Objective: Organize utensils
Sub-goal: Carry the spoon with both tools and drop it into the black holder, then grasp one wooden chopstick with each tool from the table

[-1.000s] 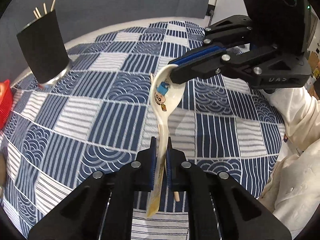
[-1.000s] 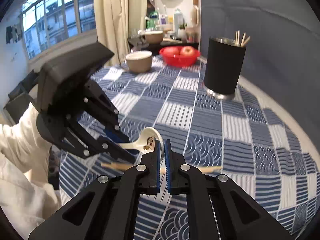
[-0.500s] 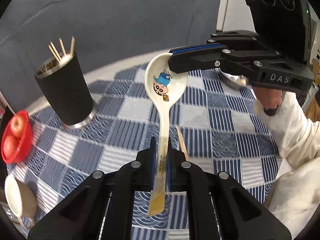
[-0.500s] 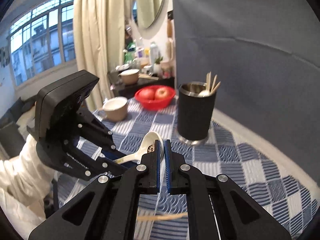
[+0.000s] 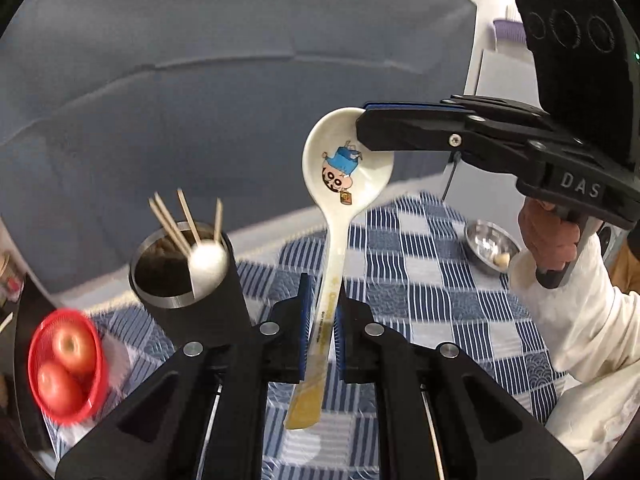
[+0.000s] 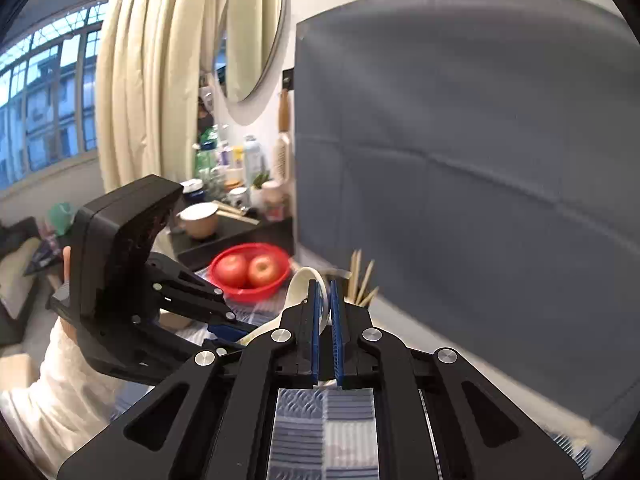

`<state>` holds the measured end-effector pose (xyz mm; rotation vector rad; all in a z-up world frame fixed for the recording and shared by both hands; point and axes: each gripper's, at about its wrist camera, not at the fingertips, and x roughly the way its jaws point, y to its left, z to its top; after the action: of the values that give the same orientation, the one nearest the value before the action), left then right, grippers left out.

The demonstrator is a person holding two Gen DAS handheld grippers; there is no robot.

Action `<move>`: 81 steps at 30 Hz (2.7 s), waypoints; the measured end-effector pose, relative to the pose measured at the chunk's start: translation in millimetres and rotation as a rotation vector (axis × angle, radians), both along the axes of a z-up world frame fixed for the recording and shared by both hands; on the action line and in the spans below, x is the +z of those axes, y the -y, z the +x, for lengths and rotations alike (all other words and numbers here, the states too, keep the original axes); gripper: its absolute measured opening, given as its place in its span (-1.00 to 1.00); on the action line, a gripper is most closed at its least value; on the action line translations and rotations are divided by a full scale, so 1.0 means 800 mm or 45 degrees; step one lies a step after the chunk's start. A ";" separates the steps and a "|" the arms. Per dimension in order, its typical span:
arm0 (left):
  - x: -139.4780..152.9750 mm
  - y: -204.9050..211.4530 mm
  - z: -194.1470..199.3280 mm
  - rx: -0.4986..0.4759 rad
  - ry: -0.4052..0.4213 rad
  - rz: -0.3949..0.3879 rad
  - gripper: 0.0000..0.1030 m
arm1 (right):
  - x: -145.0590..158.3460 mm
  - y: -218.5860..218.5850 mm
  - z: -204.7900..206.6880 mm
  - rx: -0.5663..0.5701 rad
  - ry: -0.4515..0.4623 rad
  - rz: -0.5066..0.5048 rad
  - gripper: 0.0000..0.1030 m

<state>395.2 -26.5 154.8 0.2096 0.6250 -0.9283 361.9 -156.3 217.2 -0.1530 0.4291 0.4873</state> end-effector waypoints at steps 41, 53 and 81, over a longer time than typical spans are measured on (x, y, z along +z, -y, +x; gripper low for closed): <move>-0.073 -0.043 -0.029 0.158 -0.034 0.028 0.88 | -0.078 0.042 -0.005 -0.217 -0.106 -0.074 0.72; -0.146 -0.019 -0.097 0.052 -0.127 0.100 0.88 | -0.178 0.072 -0.057 -0.285 -0.336 -0.167 0.72; -0.246 0.062 -0.124 0.133 -0.305 0.477 0.88 | -0.291 0.156 -0.121 -0.376 -0.494 0.075 0.72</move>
<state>295.6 -76.0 -42.2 0.3996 1.0229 -0.7352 265.0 -280.7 -15.5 0.0646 0.8032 0.2358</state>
